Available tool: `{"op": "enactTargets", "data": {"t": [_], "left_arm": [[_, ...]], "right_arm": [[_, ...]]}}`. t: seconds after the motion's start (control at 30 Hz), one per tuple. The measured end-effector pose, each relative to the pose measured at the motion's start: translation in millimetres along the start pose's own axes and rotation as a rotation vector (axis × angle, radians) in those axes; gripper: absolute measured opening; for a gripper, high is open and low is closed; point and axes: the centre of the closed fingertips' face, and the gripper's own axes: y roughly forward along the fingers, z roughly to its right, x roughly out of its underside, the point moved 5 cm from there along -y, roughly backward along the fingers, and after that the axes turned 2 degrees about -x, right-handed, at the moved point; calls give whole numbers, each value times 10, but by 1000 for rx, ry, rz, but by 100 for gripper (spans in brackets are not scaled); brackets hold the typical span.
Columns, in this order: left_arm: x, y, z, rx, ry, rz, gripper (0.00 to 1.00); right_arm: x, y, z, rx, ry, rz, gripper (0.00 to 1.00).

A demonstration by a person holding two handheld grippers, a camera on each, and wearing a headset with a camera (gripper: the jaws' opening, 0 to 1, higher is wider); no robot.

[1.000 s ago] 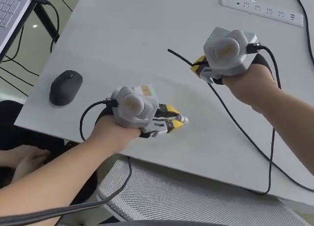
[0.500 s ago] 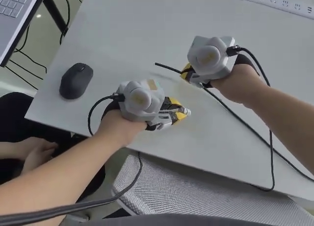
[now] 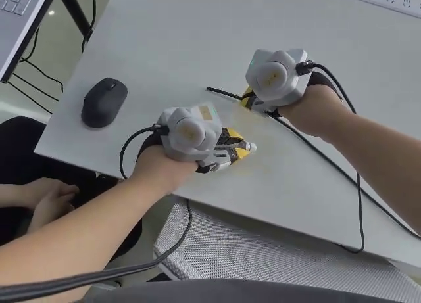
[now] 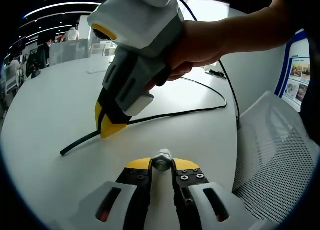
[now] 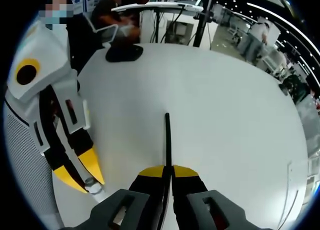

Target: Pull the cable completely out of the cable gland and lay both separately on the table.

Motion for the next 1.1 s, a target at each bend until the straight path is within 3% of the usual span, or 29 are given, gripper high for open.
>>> {"op": "enactTargets", "data": {"t": [0.7,0.83,1.1], "left_arm": [[82,17,2,-13,29,-42,16],[79,14,12,-17,27,-43,17],[64,13,35,-37,21,-49,22]], "right_arm": [[-43,-50,-46,-9,35,10,1],[-49,-68,-28,7,41,9,8],[-126,-282,-2,63,78,74,12]]}}
